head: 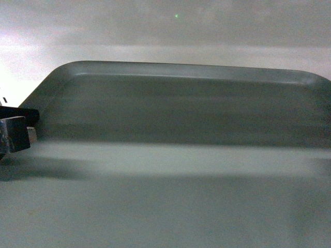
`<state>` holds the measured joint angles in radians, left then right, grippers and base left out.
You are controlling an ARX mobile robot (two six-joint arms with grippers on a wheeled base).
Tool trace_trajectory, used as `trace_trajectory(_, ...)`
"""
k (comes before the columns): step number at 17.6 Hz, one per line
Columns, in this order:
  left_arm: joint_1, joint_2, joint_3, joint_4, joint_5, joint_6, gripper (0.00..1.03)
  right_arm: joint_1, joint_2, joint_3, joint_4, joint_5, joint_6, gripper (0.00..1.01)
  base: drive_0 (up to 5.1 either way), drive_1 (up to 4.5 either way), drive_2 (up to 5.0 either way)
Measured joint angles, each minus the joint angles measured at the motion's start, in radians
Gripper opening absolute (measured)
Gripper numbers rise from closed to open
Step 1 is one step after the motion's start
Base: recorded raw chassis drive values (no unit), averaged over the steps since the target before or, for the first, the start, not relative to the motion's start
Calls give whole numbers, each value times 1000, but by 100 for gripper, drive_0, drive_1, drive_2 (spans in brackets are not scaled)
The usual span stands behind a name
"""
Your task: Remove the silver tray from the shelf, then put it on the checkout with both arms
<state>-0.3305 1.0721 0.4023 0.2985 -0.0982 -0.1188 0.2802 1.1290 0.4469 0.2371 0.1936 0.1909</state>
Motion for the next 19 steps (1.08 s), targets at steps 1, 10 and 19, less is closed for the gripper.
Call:
trace_trajectory(1,0,-1,0,-9,0,4,4,0,-12,2,-18,0,0,3,0,0,0)
trace_trajectory(10,0,-2,0,-14,1,7,4,-1,-21,3,-34,-3,0,3,0,0,0)
trace_trajectory(19,0,-2,0,-14,1,7,4,-1,-21,3,-34,-3,-1,3,0,0,0)
